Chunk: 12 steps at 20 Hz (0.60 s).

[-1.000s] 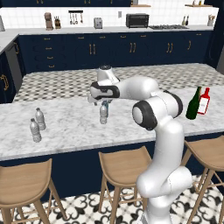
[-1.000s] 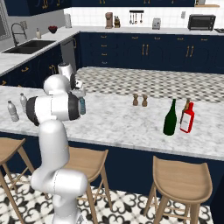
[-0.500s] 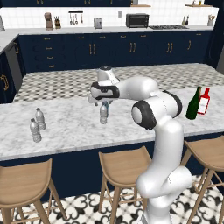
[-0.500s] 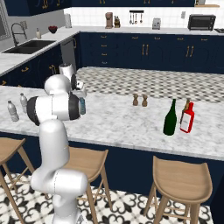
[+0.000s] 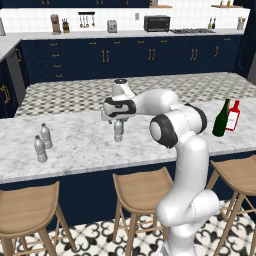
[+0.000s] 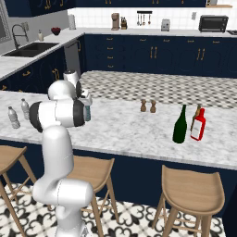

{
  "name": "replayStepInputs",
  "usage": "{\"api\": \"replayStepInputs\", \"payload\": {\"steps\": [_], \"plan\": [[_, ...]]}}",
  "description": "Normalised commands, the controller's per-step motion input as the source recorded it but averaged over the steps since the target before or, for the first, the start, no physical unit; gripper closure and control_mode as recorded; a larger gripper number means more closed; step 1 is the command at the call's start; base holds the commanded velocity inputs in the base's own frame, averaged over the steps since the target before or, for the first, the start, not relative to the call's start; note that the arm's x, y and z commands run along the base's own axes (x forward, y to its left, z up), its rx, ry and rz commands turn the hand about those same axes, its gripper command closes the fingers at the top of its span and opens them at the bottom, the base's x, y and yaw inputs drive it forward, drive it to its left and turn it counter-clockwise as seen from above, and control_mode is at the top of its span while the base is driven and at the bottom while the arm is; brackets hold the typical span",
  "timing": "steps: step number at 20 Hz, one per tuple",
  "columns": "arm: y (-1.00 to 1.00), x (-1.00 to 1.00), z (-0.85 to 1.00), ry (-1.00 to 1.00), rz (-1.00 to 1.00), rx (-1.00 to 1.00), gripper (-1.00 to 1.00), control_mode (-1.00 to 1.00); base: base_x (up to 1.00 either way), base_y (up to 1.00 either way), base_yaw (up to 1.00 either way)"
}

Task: Move the plastic bottles in the middle to the plastics group, and the glass bottles in the middle to the glass group.

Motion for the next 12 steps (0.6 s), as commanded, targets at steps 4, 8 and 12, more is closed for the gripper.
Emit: {"api": "replayStepInputs", "payload": {"steps": [4,8,12], "plan": [[-0.03,0.04,-0.17,0.00,0.00,0.00,-1.00,-1.00,0.00,0.00,0.00],[-0.03,0.23,-0.02,0.00,0.00,0.00,-1.00,-1.00,0.00,0.00,0.00],[0.00,0.16,0.00,0.00,0.00,0.00,-1.00,-1.00,0.00,0.00,0.00]]}}
